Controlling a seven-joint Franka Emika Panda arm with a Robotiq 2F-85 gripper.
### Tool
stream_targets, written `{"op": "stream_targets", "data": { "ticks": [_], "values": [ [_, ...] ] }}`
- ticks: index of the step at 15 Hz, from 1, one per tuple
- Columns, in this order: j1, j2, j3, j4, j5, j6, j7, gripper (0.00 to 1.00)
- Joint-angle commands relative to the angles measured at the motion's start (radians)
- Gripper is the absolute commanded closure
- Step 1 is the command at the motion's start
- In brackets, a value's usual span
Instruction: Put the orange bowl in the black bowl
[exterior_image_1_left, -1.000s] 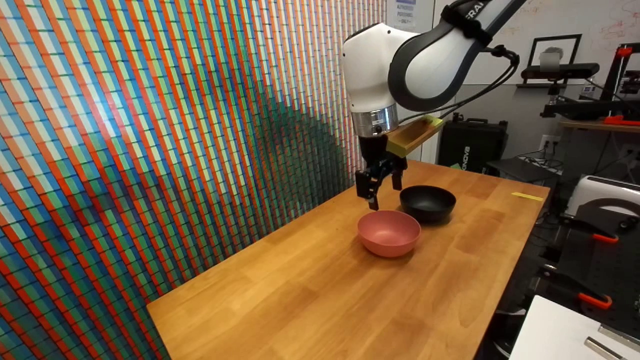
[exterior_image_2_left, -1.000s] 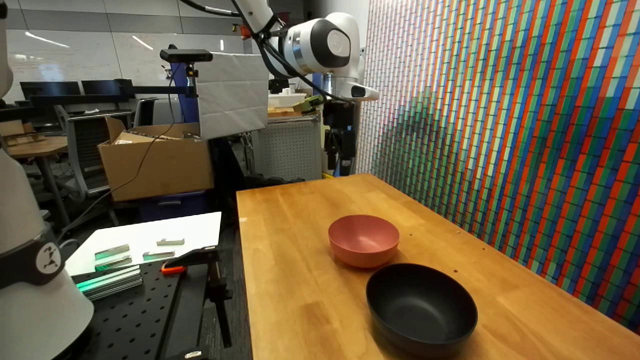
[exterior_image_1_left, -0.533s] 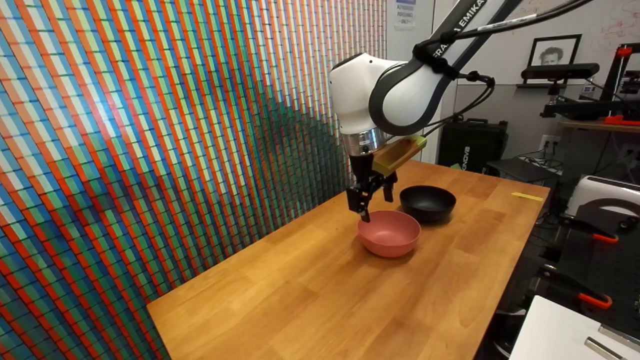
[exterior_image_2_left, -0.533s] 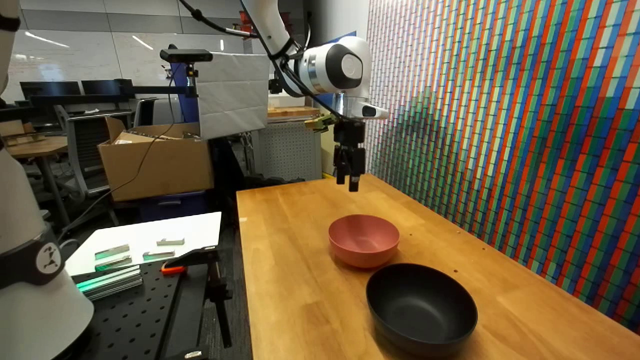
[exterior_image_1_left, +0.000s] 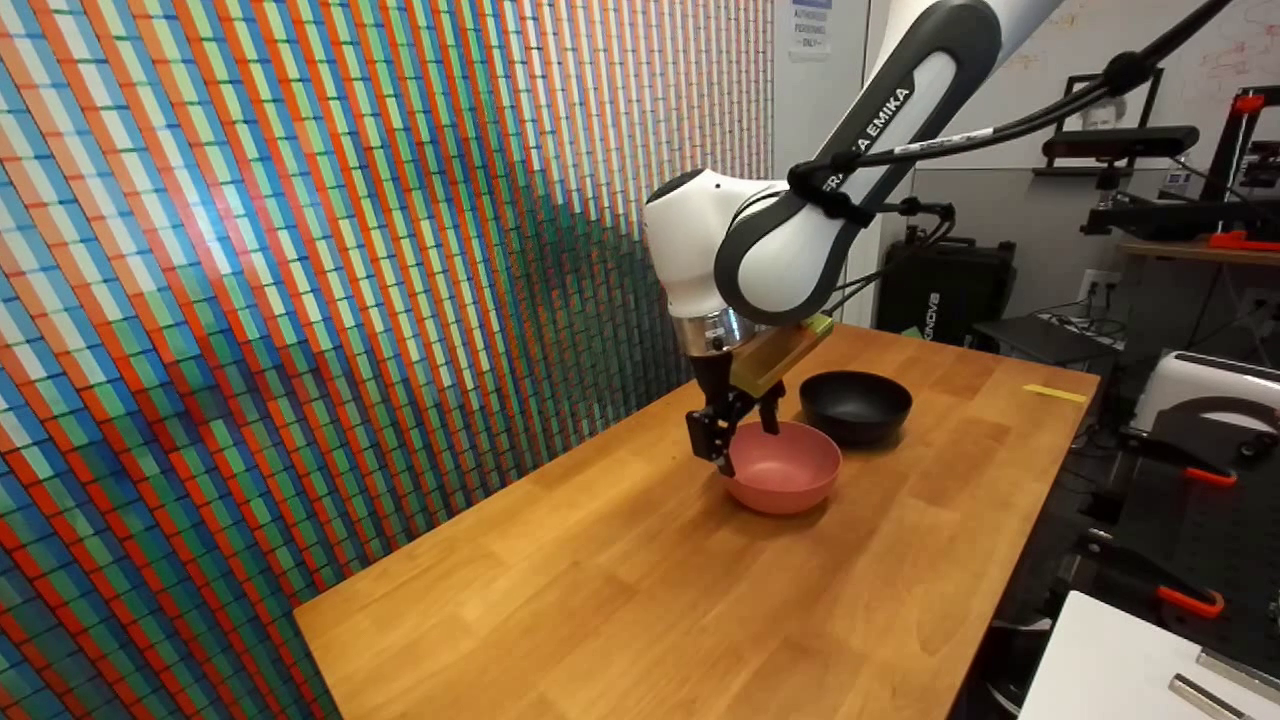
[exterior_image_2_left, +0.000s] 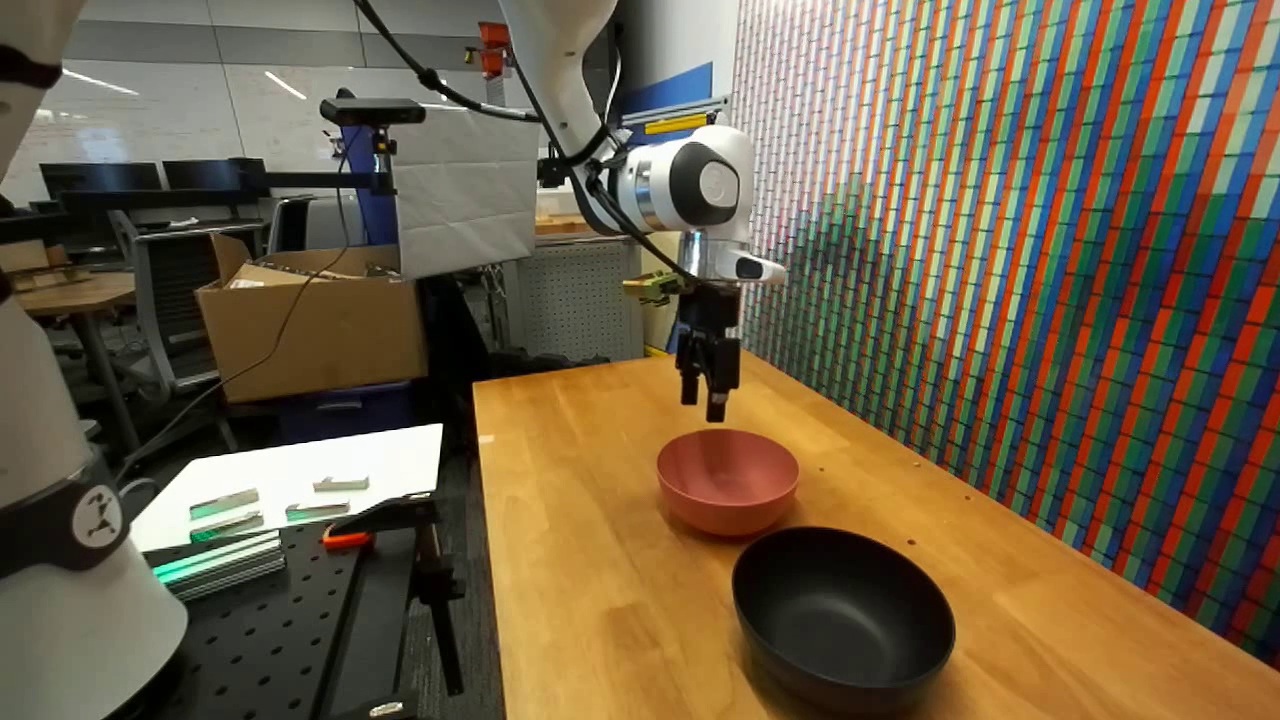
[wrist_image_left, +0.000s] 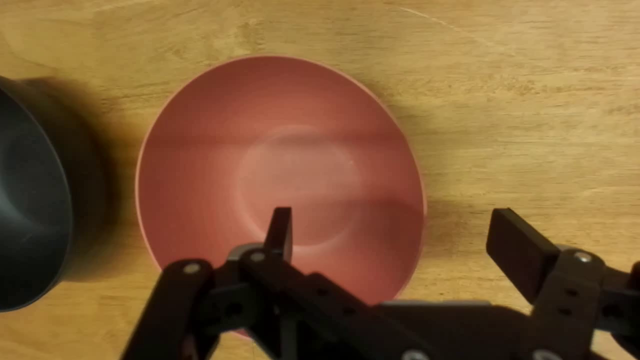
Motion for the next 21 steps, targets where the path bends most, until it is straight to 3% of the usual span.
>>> {"op": "stream_targets", "data": {
  "ticks": [1,6,7,8,10,17,21],
  "values": [
    [0.021,0.061,-0.029,0.069,0.003,-0.019,-0.014,0.00],
    [0.025,0.110,-0.033,0.114,0.009,-0.038,-0.021,0.00],
    [0.027,0.117,-0.034,0.123,0.009,-0.040,-0.021,0.05],
    [0.029,0.123,-0.034,0.130,0.009,-0.042,-0.022,0.26],
    [0.033,0.135,-0.034,0.145,0.009,-0.046,-0.024,0.30],
    [0.032,0.158,-0.036,0.177,0.015,-0.054,-0.032,0.85],
    [0.024,0.155,-0.039,0.172,0.019,-0.045,-0.037,0.95]
  ]
}}
